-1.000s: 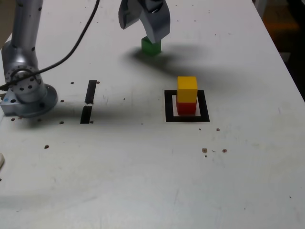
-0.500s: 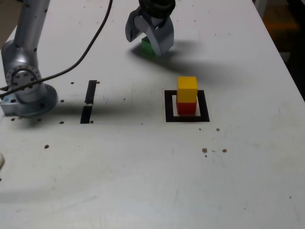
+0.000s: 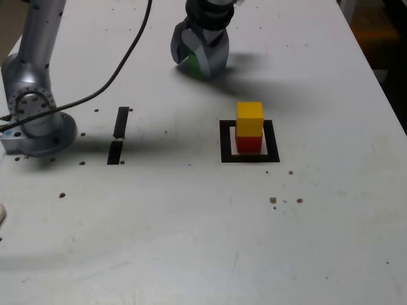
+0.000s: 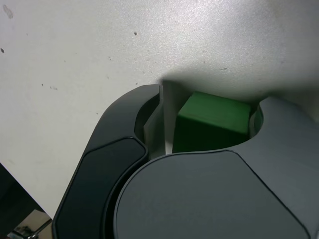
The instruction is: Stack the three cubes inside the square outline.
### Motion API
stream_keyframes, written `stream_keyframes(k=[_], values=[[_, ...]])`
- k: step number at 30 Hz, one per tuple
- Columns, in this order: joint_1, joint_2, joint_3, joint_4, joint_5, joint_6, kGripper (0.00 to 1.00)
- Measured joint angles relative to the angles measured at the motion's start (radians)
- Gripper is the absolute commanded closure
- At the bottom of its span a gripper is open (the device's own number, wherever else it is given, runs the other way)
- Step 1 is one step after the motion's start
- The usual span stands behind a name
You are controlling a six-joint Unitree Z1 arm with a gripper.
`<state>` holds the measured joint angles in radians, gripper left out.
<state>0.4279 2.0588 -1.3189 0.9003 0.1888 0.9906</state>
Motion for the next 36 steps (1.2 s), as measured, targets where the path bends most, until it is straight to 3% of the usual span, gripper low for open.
stream_keyframes(k=[9, 15, 23, 32, 34, 36], values=[[0.001, -0.027, 0.014, -0.013, -0.006, 0.001, 0.91], [0.003, -0.046, -0.029, 0.044, -0.048, 0.000, 1.00], [-0.020, -0.188, -0.182, 0.287, -0.086, -0.062, 1.00], [-0.232, -0.277, -0.462, 0.600, -0.060, -0.385, 1.00], [-0.287, -0.321, -0.460, 0.692, -0.076, -0.486, 1.00], [-0.344, -0.329, -0.456, 0.721, -0.096, -0.583, 1.00]])
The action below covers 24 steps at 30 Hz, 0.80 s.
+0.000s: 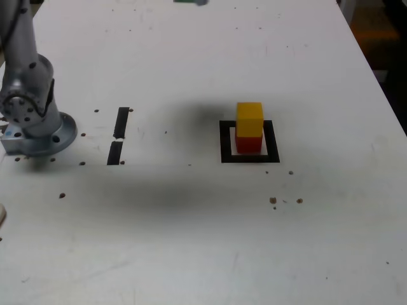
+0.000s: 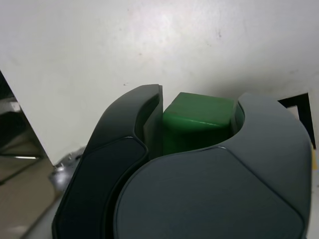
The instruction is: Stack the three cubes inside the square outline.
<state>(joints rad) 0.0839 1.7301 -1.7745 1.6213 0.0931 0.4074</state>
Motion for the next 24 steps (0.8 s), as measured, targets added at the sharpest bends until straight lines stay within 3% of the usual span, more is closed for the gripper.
stream_keyframes(k=[8, 13, 19, 24], values=[[-0.172, 0.018, 0.030, -0.002, -0.061, -0.284, 1.00], [-0.233, 0.053, 0.006, -0.002, -0.072, -0.495, 1.00], [-0.244, 0.165, -0.069, -0.002, -0.079, -0.523, 1.00], [-0.268, 0.241, -0.116, -0.002, -0.114, -0.565, 1.00]])
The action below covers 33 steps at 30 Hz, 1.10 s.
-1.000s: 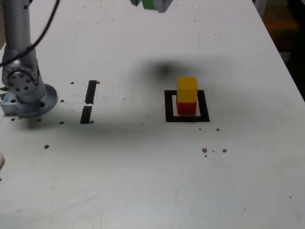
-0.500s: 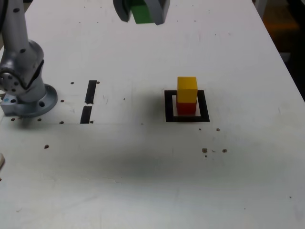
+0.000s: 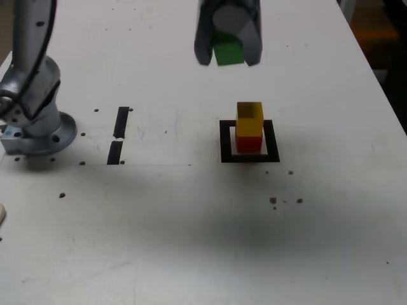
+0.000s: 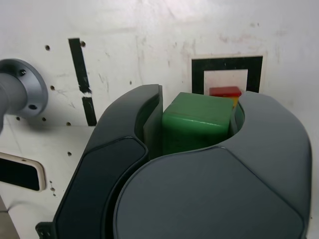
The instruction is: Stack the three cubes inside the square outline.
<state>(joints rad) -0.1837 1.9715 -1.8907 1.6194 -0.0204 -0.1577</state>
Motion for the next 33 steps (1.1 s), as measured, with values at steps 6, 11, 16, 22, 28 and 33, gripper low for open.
stream_keyframes(k=[6, 11, 16, 22, 28, 33], values=[[-0.058, 0.081, -0.053, 0.000, -0.016, -0.034, 1.00], [-0.058, 0.081, -0.064, 0.000, -0.058, -0.038, 1.00], [-0.046, 0.119, -0.065, 0.000, -0.095, -0.035, 0.98], [-0.039, 0.156, -0.074, 0.000, -0.081, -0.027, 0.97], [-0.023, 0.166, -0.079, 0.000, -0.065, 0.006, 0.96], [-0.011, 0.181, -0.079, -0.001, -0.065, 0.015, 0.93]])
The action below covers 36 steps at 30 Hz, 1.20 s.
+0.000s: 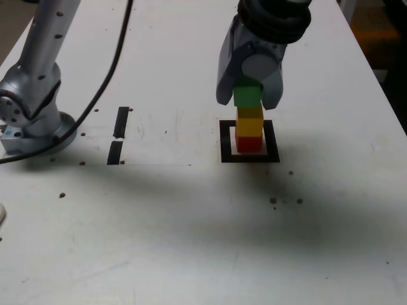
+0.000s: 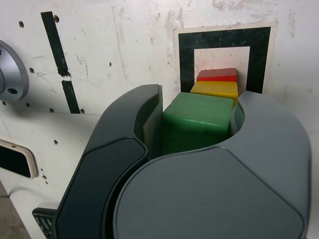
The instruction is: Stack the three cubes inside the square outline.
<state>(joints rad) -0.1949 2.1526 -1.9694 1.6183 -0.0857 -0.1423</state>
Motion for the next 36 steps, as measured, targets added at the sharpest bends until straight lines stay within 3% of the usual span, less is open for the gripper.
stream_keyframes(k=[18, 25, 29, 34, 36], values=[[0.002, 0.042, -0.021, -0.003, -0.030, -0.006, 0.92], [0.002, 0.044, -0.022, -0.004, -0.030, -0.006, 0.86], [0.002, 0.047, -0.023, -0.004, -0.035, -0.008, 0.75], [0.002, 0.047, -0.020, -0.004, -0.049, -0.013, 0.36], [0.002, 0.048, -0.017, -0.005, -0.055, -0.014, 0.27]])
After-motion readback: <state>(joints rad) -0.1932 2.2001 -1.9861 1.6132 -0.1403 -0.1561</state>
